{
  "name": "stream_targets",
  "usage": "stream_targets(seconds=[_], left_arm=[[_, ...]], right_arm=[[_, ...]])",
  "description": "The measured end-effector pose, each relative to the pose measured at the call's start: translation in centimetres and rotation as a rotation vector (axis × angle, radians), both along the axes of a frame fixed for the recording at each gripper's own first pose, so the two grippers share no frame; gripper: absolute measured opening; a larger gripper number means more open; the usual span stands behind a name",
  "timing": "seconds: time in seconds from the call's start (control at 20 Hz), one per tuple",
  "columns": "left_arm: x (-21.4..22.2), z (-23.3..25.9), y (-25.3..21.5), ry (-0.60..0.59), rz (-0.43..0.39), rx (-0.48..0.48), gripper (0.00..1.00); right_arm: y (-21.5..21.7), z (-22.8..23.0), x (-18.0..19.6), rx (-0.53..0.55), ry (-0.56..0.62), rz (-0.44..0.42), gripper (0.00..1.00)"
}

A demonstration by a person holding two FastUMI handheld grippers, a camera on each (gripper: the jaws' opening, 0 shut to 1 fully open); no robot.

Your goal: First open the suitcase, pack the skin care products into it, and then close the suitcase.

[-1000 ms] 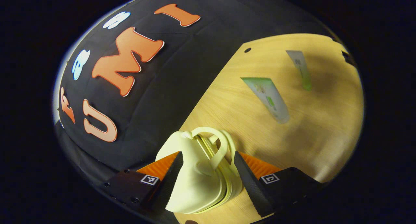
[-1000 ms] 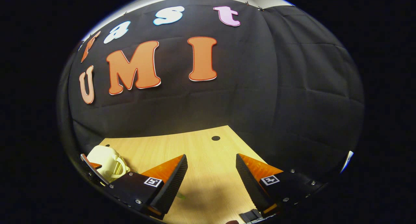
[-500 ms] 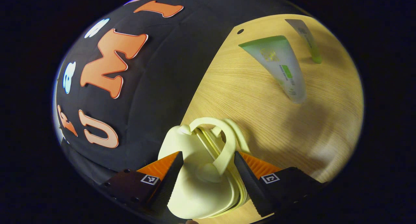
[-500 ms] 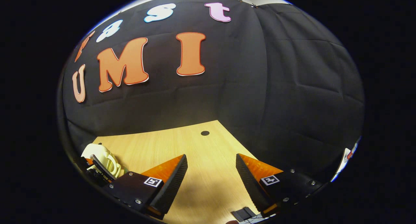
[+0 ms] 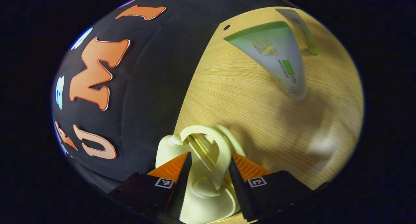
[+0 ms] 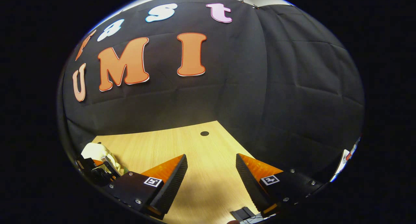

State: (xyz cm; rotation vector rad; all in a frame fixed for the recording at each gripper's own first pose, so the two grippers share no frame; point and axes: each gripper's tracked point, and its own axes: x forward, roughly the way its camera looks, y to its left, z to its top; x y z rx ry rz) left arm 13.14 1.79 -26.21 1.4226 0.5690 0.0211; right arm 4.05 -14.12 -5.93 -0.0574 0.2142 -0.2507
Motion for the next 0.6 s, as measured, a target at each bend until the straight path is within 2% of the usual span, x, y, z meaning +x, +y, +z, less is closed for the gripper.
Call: stream_targets(seconds=[0.05,0.15,0.25,0.3,0.5,0.6], left_arm=[[0.1,-0.8,0.5,0.028,0.020,0.009,0.66],[-0.1,-1.8,0.1,0.101,0.019,0.029,0.22],[-0.3,-1.5,-0.1,0.124,0.028,0.003,0.17],[-0.5,-1.1,-0.4,0.098,0.037,-0.036,0.09],[-0.9,-0.1,-1.2,0.094,0.094,-0.231,0.08],[-1.3,0.8,-2.0,0.084,0.110,-0.359,0.08]], right_arm=[[0.0,0.0,0.0,0.001,0.000,-0.001,0.95],[-0.1,-0.1,-0.1,0.009,0.003,-0.004,0.95],[0.0,0.0,-0.1,0.013,-0.001,0.002,0.95],[0.0,0.1,-0.2,0.009,-0.001,0.005,0.95],[0.6,0.1,-0.1,0.004,-0.006,0.024,0.95],[1.4,0.1,0.0,0.018,-0.008,0.037,0.95]])
